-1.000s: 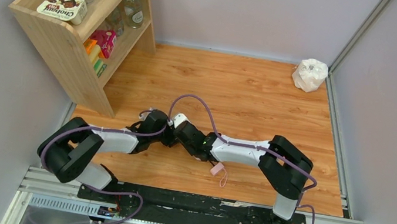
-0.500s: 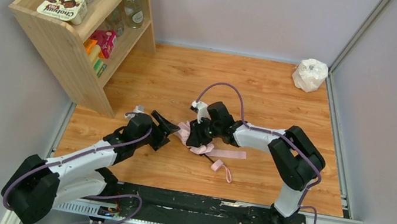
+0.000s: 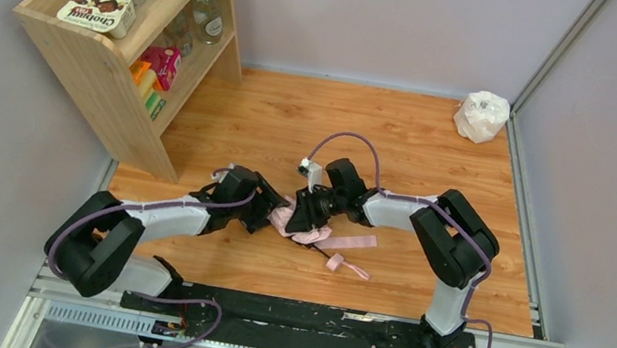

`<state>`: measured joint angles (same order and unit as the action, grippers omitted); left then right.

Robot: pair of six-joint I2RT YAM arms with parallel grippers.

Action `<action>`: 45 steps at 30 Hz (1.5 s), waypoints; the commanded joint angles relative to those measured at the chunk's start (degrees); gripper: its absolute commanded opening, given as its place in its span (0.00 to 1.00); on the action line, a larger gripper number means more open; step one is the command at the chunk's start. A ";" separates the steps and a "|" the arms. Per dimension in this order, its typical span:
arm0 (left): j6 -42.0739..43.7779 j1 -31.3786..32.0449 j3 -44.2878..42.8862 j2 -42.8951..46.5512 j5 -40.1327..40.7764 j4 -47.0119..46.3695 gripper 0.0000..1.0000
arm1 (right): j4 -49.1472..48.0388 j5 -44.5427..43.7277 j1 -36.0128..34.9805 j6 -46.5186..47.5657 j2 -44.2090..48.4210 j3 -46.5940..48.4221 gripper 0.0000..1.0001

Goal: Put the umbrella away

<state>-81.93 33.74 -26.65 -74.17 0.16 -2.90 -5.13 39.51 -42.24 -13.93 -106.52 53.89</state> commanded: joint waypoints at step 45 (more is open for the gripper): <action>-5.18 2.48 3.80 -6.60 -4.82 -2.11 0.02 | 21.48 -48.78 -20.09 13.14 1.75 4.83 0.04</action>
<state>-92.01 35.66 -23.27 -82.21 -7.05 -15.86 18.39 -18.59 -64.99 -3.62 -103.28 61.39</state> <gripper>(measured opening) 0.393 0.252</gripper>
